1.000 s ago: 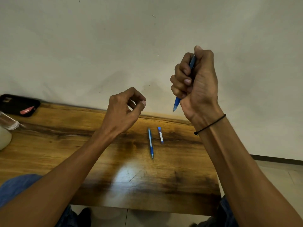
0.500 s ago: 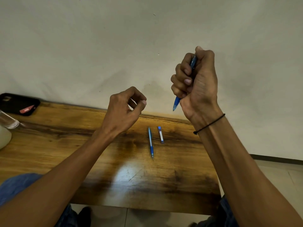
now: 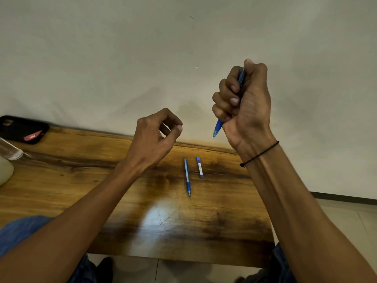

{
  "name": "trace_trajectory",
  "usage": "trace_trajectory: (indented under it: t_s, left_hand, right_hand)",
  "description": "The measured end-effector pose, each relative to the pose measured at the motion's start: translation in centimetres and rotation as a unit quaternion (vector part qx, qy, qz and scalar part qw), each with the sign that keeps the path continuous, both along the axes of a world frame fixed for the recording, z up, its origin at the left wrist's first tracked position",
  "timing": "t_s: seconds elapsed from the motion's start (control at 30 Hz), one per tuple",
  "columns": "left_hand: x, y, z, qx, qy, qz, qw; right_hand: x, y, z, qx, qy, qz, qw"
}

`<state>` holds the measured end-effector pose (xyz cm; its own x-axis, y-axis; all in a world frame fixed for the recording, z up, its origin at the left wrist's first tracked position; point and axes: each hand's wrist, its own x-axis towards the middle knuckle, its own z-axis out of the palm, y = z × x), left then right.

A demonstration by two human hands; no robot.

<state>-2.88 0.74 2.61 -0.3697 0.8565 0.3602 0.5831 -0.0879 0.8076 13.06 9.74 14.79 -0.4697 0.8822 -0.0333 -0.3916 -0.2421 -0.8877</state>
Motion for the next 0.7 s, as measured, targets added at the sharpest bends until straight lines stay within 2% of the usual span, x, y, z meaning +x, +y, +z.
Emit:
trace_trajectory:
  t_s: [0.7]
  left_hand:
    - [-0.09, 0.01, -0.07, 0.004, 0.003, -0.002, 1.000]
  right_hand:
    - [0.05, 0.04, -0.16, -0.012, 0.015, 0.000, 1.000]
